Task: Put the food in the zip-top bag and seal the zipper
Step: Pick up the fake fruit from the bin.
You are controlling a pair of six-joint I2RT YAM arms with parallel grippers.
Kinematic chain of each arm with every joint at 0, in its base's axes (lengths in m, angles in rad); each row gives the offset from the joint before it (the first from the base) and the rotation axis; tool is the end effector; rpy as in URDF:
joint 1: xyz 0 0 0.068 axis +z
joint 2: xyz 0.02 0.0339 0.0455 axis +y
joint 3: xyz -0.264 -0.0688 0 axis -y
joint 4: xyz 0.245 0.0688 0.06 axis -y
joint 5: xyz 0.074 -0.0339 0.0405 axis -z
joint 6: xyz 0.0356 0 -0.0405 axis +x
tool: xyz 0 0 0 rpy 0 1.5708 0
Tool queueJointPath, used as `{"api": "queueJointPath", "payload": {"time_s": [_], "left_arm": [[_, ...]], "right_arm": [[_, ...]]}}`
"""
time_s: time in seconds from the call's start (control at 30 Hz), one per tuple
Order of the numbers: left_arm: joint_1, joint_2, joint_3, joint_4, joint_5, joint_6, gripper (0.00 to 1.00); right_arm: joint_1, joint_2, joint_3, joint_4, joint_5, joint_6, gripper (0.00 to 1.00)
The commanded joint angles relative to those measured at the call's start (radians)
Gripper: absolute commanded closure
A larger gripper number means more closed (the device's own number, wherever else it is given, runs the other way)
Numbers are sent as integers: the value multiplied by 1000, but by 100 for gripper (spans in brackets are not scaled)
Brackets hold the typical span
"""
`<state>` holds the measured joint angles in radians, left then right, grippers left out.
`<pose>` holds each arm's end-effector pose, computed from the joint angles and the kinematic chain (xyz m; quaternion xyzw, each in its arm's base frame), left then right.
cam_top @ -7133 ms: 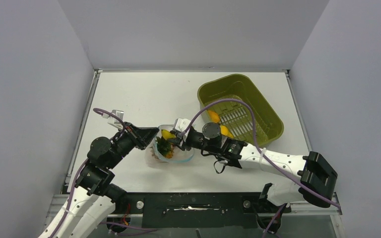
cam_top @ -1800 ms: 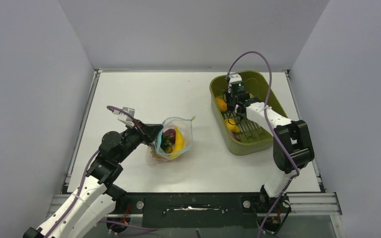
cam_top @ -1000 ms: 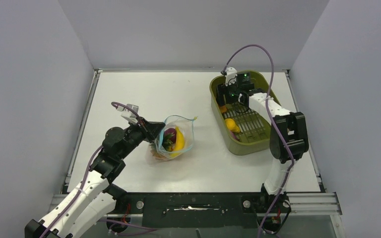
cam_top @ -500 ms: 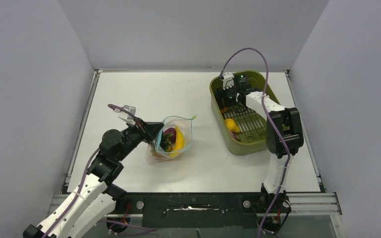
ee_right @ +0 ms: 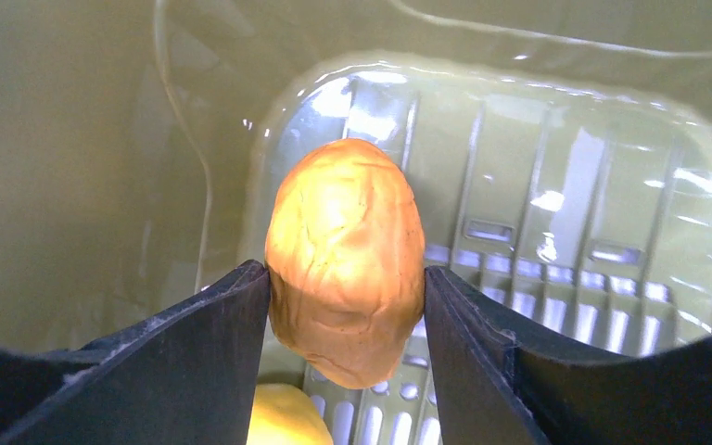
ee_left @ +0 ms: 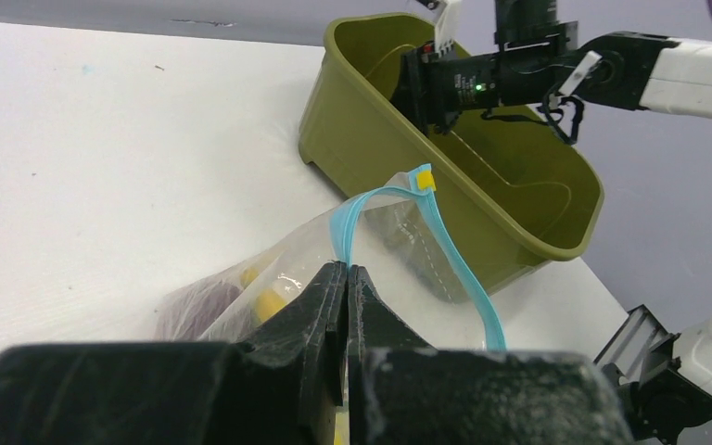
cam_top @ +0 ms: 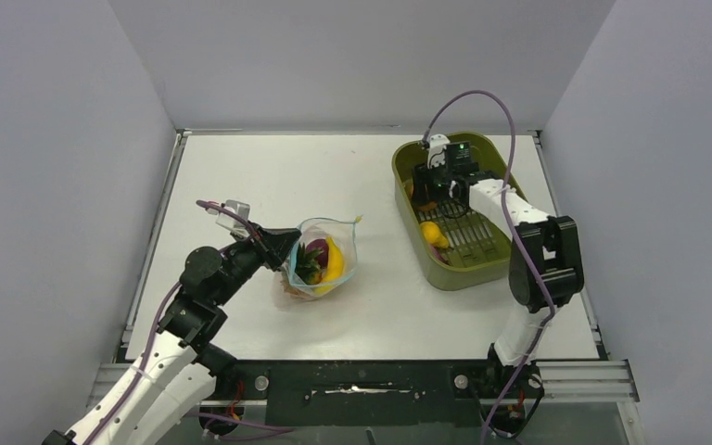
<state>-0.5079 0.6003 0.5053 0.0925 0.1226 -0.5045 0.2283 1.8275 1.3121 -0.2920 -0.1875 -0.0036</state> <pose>0.1386 -0.0821 0.2988 0.0445 0.7066 -0.3797 0.5955 0.3931 0.0982 0.2216 -0.1415 0.9137 0.1279 0.3588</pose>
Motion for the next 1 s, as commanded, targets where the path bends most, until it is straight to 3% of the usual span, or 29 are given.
{"api": "queueJointPath", "payload": {"time_s": [0.0, 0.33, 0.53, 0.73, 0.97], "left_arm": [[-3, 8, 44, 32, 4, 45, 100], [-4, -14, 12, 61, 22, 10, 100], [-4, -33, -31, 113, 29, -19, 100], [-4, -16, -13, 121, 33, -19, 100], [-4, 13, 16, 159, 40, -29, 100]], "right_arm": [[-6, -137, -27, 30, 92, 12, 66], [-2, -339, -62, -29, 127, 33, 67], [20, -484, -117, -36, 68, 37, 67], [97, -624, -181, 25, -8, 32, 67], [222, -680, -171, 87, -107, 38, 68]]}}
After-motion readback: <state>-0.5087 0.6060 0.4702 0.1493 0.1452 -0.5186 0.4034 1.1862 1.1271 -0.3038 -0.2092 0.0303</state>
